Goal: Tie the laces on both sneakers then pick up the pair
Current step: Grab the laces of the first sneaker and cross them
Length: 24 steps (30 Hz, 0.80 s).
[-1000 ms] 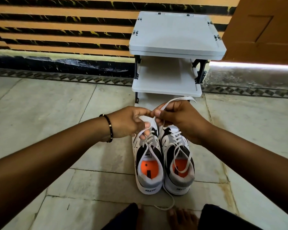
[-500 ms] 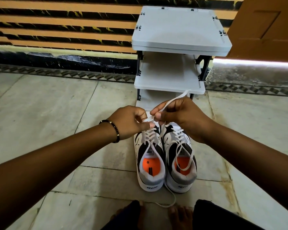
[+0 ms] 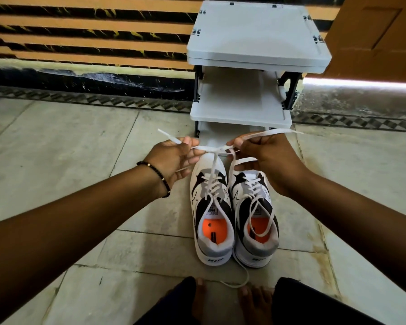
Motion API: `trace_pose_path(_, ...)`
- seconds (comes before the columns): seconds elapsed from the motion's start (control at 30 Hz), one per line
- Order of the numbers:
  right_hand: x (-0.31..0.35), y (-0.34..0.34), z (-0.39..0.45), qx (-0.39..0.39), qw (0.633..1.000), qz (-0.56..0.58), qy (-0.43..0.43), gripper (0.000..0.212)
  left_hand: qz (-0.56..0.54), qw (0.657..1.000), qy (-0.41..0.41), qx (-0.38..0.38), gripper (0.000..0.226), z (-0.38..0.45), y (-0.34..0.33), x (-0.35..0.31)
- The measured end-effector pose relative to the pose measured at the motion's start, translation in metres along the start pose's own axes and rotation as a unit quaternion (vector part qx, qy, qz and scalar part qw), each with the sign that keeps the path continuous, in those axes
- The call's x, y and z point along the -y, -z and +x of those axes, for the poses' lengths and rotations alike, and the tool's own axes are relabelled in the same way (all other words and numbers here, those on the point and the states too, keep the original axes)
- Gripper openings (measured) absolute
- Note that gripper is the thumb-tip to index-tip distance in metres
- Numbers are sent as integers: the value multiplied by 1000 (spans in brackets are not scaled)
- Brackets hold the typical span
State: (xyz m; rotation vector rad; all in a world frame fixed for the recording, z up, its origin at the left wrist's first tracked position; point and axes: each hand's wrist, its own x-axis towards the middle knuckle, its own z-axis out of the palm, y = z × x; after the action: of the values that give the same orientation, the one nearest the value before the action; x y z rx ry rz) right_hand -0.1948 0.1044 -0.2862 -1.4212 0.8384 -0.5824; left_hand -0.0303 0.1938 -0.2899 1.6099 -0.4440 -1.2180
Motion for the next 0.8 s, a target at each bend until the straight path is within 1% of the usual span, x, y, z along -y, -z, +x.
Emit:
trace_pose_path(0.13,-7,14,6,-54,997,-41,-48,14,-6,996,-7,-85,28,7,17,6)
trace_pose_path(0.2,-10,26,10,-79,991,-56,-92,13,-13,992,-1,-129,29,13,32,8)
trace_pose_path(0.27,-14,38,13,-77,982,-77,-154,15,-6,985,9,-174,29,19,51,14)
trace_pose_path(0.3,-17,43,13,-64,975,-95,-189,18,3,981,23,-190,29,19,60,19)
trace_pose_path(0.37,-21,52,12,-11,955,-147,-256,24,45,978,76,-187,23,22,73,29)
trace_pose_path(0.4,-22,55,11,30,942,-178,-283,27,88,974,116,-172,18,22,77,33)
trace_pose_path(0.43,-20,58,10,76,928,-205,-301,28,154,964,158,-151,16,21,78,37)
trace_pose_path(0.47,-16,59,9,118,917,-226,-306,28,237,945,188,-124,25,21,77,41)
trace_pose_path(0.5,-12,59,10,149,912,-241,-296,26,322,921,194,-101,37,23,74,44)
trace_pose_path(0.53,-9,56,16,163,914,-249,-275,23,397,897,173,-85,51,27,69,45)
trace_pose_path(0.57,-7,53,22,165,921,-253,-248,19,455,878,136,-62,62,34,62,45)
trace_pose_path(0.6,-6,46,27,162,929,-257,-212,14,494,864,92,-26,66,40,53,44)
trace_pose_path(0.63,-6,39,33,163,931,-278,-170,11,523,851,49,15,61,46,43,43)
trace_pose_path(0.67,-8,30,38,167,924,-321,-126,12,544,837,10,46,52,52,33,42)
trace_pose_path(0.7,-11,20,42,175,903,-383,-84,15,550,833,-20,62,42,55,23,42)
trace_pose_path(0.73,-16,11,46,184,876,-443,-52,19,540,838,-42,63,33,59,13,42)
trace_pose_path(0.8,-33,-5,51,211,829,-517,-30,26,511,855,-69,55,21,63,-3,48)
